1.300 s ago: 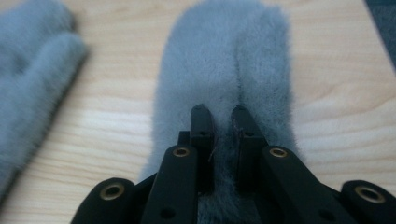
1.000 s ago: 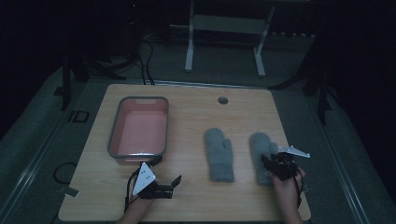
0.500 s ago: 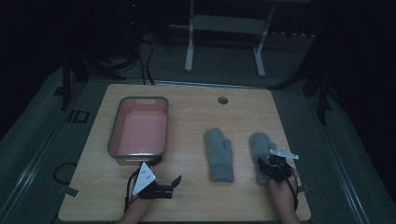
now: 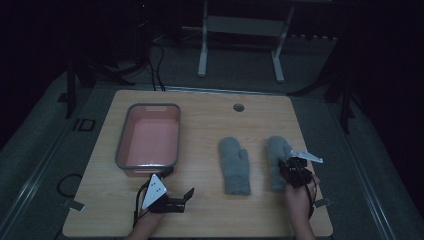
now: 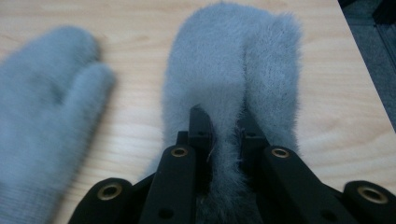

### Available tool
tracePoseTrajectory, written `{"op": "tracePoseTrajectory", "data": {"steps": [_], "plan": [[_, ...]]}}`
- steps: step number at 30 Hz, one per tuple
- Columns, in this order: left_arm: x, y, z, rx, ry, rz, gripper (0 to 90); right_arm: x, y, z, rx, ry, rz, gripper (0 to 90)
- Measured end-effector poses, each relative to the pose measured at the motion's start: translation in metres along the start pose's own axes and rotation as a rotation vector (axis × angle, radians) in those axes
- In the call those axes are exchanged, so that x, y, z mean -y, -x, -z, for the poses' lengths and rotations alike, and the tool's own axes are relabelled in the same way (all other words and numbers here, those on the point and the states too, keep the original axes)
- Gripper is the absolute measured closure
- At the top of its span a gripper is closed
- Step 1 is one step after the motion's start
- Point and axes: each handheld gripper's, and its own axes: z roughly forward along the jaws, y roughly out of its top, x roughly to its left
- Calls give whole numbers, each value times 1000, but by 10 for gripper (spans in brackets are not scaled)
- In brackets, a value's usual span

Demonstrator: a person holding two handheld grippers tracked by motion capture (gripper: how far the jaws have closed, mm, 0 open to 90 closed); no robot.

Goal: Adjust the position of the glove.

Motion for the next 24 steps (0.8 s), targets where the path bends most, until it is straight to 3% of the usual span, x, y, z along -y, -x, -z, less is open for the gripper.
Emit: {"op": "tracePoseTrajectory", "data": {"steps": [3,6,7,10,12,16,18,20,24], "plan": [[0,0,0,1,0,-1,21,-11,-20,7,-28,21,-1,810],[0,0,0,2,0,0,21,-16,-28,11,-48,36,-14,810],[0,0,0,3,1,1,21,-21,-38,15,-66,49,-21,810],[0,0,0,4,1,1,21,-27,-54,19,-92,64,-5,810],[0,0,0,6,2,1,21,-29,-60,20,-107,64,-2,810],[0,0,0,8,-1,2,21,-32,-88,18,-155,50,1,810],[0,0,0,9,0,4,21,-32,-93,17,-157,48,7,809],[0,-1,0,11,-1,3,21,-30,-109,14,-175,42,26,809],[0,-1,1,12,-1,4,21,-27,-124,9,-185,27,49,809]]}}
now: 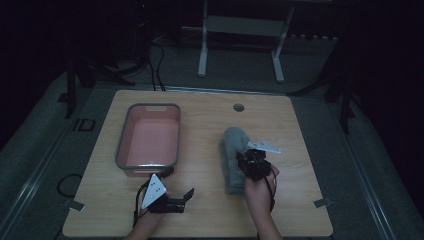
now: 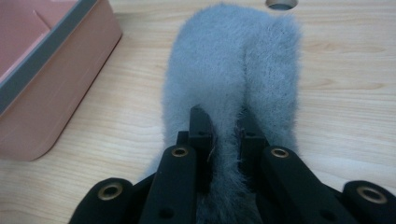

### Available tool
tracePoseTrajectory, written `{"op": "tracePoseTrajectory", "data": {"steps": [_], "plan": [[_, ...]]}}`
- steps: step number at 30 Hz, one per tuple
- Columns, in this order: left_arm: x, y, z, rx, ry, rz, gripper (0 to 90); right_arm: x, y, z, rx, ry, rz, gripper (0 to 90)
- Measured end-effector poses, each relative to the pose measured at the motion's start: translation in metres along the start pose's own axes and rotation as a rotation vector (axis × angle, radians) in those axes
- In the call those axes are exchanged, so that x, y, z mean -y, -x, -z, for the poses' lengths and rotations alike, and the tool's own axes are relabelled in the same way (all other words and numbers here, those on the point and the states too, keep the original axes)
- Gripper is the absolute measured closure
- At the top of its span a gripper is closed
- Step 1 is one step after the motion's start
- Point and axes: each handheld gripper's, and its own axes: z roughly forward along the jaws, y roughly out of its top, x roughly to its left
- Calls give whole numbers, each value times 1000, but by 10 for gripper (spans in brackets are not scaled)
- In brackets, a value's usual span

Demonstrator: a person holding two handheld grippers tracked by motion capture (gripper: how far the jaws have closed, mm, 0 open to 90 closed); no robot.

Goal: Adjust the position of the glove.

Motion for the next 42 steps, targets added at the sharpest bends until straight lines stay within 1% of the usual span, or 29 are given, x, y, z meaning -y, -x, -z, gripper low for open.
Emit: {"op": "tracePoseTrajectory", "data": {"steps": [3,4,5,7,8,13,14,16,17,18,19,21,23,25,26,28,30,31,32,33,34,35,36,37,38,39,40,41,42], "plan": [[0,0,0,2,-2,2,21,3,-3,-4,4,-9,6,809],[0,0,0,3,-2,3,21,8,-4,-10,1,-31,0,808],[0,0,0,3,-2,3,21,8,-4,-10,1,-31,0,808],[0,-1,0,3,-3,4,21,12,-5,-14,-9,-49,-1,808],[0,-1,0,3,-3,4,21,15,-6,-16,-3,-54,1,808],[0,-1,0,3,-3,8,21,22,-6,-26,-7,-88,13,794],[0,-1,0,3,-3,10,21,24,-5,-31,-6,-113,13,759],[0,-1,0,4,-2,11,21,25,-5,-34,-6,-121,19,742],[0,-1,0,5,-2,12,21,27,-2,-38,-1,-138,17,705],[0,-1,0,5,-2,11,21,27,-2,-38,-1,-138,17,705],[0,-1,0,7,-2,11,21,28,-2,-40,-2,-142,16,685],[0,-1,0,8,-2,13,21,31,0,-44,-17,-153,27,621],[0,-1,0,7,-2,15,21,31,1,-44,-19,-151,24,610],[0,-1,0,7,-2,18,21,32,3,-44,-35,-146,18,561],[0,-1,0,7,-2,19,21,32,3,-44,-35,-146,18,561],[0,-1,0,6,-2,21,21,34,3,-46,-40,-144,42,512],[0,-1,0,5,0,23,21,34,5,-47,-65,-142,56,444],[0,-1,0,4,-2,23,21,34,5,-44,-89,-140,53,362],[0,-1,0,3,-3,22,21,33,5,-43,-98,-142,57,329],[0,-1,0,3,-3,21,21,31,4,-42,-100,-145,68,291],[0,-1,0,2,-4,19,21,30,3,-39,-118,-152,85,245],[0,-1,0,1,-4,18,21,30,3,-39,-118,-152,85,245],[0,-1,0,1,-4,17,21,28,2,-35,-141,-148,113,220],[0,-1,0,0,-4,17,21,25,2,-30,-140,-122,115,229],[0,-1,0,0,-4,18,21,22,2,-26,-148,-89,97,215],[0,-1,0,-3,-6,24,21,17,6,-18,-170,-61,98,175],[0,-1,0,-3,-6,24,21,15,9,-16,-171,-49,99,179],[0,-1,0,-8,-4,29,21,13,13,-12,-189,-31,93,183],[0,-2,0,-16,-7,37,21,13,13,-12,-189,-31,93,183]]}}
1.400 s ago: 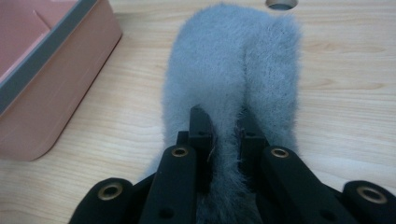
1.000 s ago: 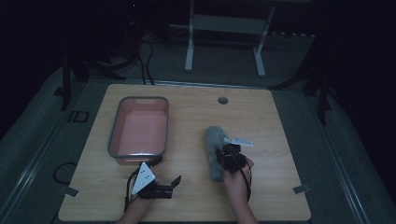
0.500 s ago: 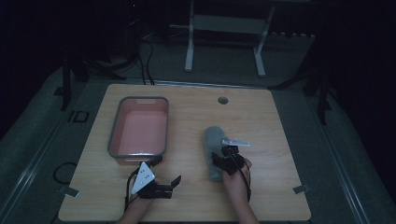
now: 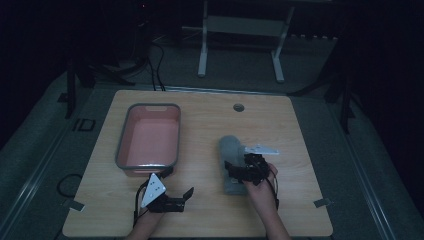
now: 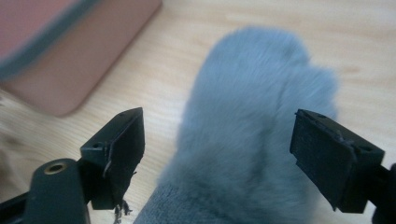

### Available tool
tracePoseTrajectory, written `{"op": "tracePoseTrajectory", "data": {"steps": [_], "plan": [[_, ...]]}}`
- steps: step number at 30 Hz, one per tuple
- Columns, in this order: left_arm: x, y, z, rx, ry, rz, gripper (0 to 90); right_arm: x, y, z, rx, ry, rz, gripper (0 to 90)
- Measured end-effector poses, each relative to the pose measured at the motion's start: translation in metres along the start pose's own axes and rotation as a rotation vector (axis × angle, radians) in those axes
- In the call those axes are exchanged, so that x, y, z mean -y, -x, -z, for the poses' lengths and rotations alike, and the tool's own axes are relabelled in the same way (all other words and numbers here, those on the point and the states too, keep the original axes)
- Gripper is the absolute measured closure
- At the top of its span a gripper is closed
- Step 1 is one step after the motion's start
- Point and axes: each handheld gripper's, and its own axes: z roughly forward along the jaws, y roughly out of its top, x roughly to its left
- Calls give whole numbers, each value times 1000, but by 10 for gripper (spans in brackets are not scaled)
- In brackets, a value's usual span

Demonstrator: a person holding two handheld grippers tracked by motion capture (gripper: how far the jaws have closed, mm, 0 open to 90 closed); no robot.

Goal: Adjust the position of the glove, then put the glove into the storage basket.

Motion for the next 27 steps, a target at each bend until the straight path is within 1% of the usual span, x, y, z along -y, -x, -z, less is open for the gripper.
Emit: {"op": "tracePoseTrajectory", "data": {"steps": [1,2,3,4,5,6,7,8,9,10,11,12,13,14,15,16,18,19,20,21,22,23,24,25,26,27], "plan": [[0,-1,0,-8,-8,4,22,-4,8,10,-11,49,11,182],[-1,0,-2,-10,-35,8,22,-5,13,14,-1,63,29,182],[-1,0,-2,-10,-35,8,22,-5,13,14,-1,63,29,182],[-2,1,-3,-20,-50,-5,22,-7,17,18,8,89,59,181],[-2,2,-4,-28,-65,-18,22,-8,28,27,18,108,99,143],[-2,2,-4,-28,-65,-18,24,-9,34,30,7,105,92,137],[-4,3,-6,-36,-87,-18,24,-9,34,30,7,105,92,137],[-6,4,-7,-39,-97,-11,37,-9,40,34,-1,96,83,136],[-9,5,-8,-33,-108,7,37,-9,45,38,-3,92,84,132],[-11,6,-9,-33,-113,14,40,-7,52,42,-5,80,90,118],[-15,7,-11,-20,-115,23,45,-6,55,43,-10,73,87,118],[-19,8,-13,3,-125,37,45,-6,55,43,-10,73,87,118],[-24,10,-16,22,-135,54,46,-5,58,43,-6,63,89,118],[-28,13,-19,27,-151,57,47,-3,61,41,3,46,92,118],[-35,18,-25,49,-177,53,50,-2,63,39,4,35,90,118],[-38,20,-27,54,-184,52,50,0,66,35,4,29,80,120],[-47,27,-35,82,-205,44,50,2,68,31,-1,16,60,121],[-51,30,-40,91,-220,38,56,6,67,27,-8,2,72,99],[-55,32,-44,95,-230,33,56,6,67,27,-8,2,72,99],[-63,34,-56,120,-248,31,65,10,66,24,-38,-10,57,99],[-63,34,-56,120,-248,31,70,12,66,22,-70,-20,52,110],[-70,33,-70,133,-269,49,74,13,66,22,-48,1,50,174],[-73,32,-78,144,-273,55,117,14,65,22,-30,9,66,228],[-73,32,-78,144,-273,55,172,14,65,22,-30,9,66,228],[-77,31,-88,151,-290,55,176,13,62,18,-22,-9,83,315],[-79,31,-94,155,-299,57,176,13,62,18,-22,-9,83,315]]}}
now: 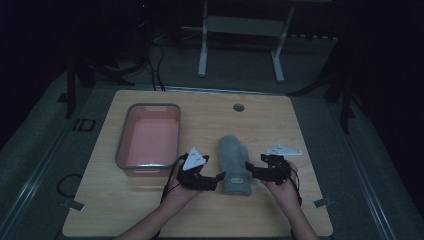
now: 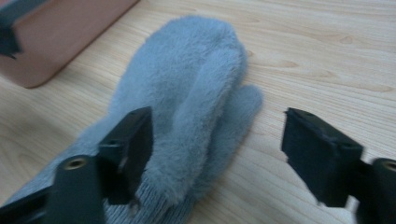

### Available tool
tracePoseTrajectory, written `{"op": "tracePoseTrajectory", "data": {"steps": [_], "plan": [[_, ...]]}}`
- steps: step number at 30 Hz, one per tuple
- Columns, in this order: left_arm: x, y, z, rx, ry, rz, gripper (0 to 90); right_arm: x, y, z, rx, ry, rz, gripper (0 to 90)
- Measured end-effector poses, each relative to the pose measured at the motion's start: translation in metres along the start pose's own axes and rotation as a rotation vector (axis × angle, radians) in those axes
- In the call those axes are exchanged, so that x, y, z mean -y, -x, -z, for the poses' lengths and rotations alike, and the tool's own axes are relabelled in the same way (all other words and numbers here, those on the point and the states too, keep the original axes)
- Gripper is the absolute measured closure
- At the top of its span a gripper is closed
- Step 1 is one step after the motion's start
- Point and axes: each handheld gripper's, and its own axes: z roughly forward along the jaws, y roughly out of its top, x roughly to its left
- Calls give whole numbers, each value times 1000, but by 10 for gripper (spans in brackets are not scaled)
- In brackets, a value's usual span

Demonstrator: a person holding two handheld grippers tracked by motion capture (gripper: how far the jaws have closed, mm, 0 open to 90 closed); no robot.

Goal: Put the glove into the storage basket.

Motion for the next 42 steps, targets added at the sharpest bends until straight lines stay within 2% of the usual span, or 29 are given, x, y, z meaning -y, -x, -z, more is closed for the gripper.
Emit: {"op": "tracePoseTrajectory", "data": {"steps": [1,2,3,4,6,8,10,11,12,14,15,17,19,20,23,24,26,27,29,31,33,37,39,40,41,42], "plan": [[-4,-2,-7,23,-13,15,290,0,-1,-5,-21,-14,-1,418],[-8,-4,-15,23,-37,24,290,0,-1,-5,-21,-14,-1,418],[-11,-4,-25,7,-56,14,303,0,-2,-8,-28,-14,-9,425],[-12,-5,-33,-4,-83,8,324,0,-3,-13,-24,-29,4,444],[-13,-7,-44,-24,-102,16,345,3,-1,-26,-3,-64,3,435],[-15,-10,-56,-52,-141,27,356,5,0,-31,3,-84,1,416],[-14,-15,-64,-76,-177,43,358,11,8,-42,-2,-135,2,399],[-14,-17,-66,-88,-189,55,358,11,8,-42,-2,-135,2,399],[-12,-20,-70,-92,-202,79,358,13,14,-45,-28,-145,-10,400],[-10,-24,-75,-98,-236,95,357,13,16,-46,-36,-152,-22,400],[-8,-27,-79,-96,-252,105,348,14,19,-47,-58,-154,-25,402],[-7,-30,-82,-85,-262,127,342,14,19,-48,-63,-157,-27,403],[-5,-34,-86,-82,-275,122,330,13,17,-49,-77,-163,-7,402],[-5,-34,-86,-82,-275,122,321,13,17,-49,-77,-163,-7,402],[-5,-37,-90,-80,-284,124,297,14,21,-51,-128,-170,-20,391],[-5,-38,-91,-82,-287,121,290,15,21,-52,-137,-171,-22,427],[-5,-41,-93,-72,-295,125,271,14,22,-52,-168,-176,-8,530],[-6,-44,-95,-62,-297,129,263,14,19,-52,-165,-174,29,596],[-6,-46,-97,-49,-300,134,255,13,17,-51,-163,-177,66,671],[-5,-49,-99,-33,-297,133,238,12,17,-51,-163,-180,88,709],[-4,-51,-103,2,-289,146,239,13,20,-51,-178,-178,72,729],[-3,-54,-108,34,-286,148,241,13,23,-52,-189,-178,64,741],[-4,-54,-111,46,-291,135,289,13,22,-52,-184,-185,62,747],[-6,-54,-114,91,-303,128,364,13,23,-52,-187,-185,56,749],[-6,-53,-115,108,-303,139,431,13,24,-52,-190,-184,52,750],[-6,-53,-115,108,-303,139,492,13,25,-53,-197,-182,42,751]]}}
